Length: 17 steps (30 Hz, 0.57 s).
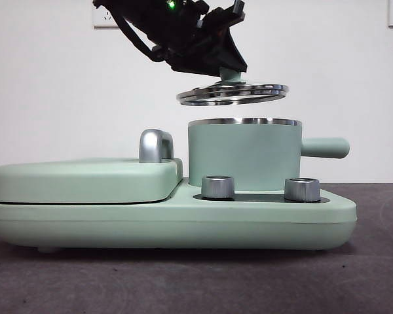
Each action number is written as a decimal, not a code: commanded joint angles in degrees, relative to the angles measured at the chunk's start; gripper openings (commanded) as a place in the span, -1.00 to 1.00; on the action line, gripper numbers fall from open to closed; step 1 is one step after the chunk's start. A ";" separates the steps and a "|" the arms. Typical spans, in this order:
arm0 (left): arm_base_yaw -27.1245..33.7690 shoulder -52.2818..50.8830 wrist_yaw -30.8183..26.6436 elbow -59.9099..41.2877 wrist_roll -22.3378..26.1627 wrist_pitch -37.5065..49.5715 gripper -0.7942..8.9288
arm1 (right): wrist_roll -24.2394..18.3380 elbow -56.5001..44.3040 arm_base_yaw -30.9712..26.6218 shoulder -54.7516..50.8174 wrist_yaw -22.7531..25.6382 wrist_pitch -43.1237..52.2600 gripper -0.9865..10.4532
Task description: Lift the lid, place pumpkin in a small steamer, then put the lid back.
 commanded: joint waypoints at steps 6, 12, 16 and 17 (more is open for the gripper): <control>-1.07 3.15 0.68 1.84 -1.11 4.02 -0.82 | -0.44 0.04 0.26 0.28 0.24 0.63 -0.07; -1.09 3.87 0.68 1.84 -1.09 4.26 -0.82 | -0.44 0.04 0.26 0.28 0.28 0.61 -0.07; -1.09 4.26 0.98 1.84 -1.11 4.31 -0.82 | -0.44 0.04 0.26 0.28 0.50 0.63 -0.07; -1.11 4.42 1.29 1.84 -1.11 4.37 -0.82 | -0.44 0.04 0.26 0.28 0.50 0.63 -0.07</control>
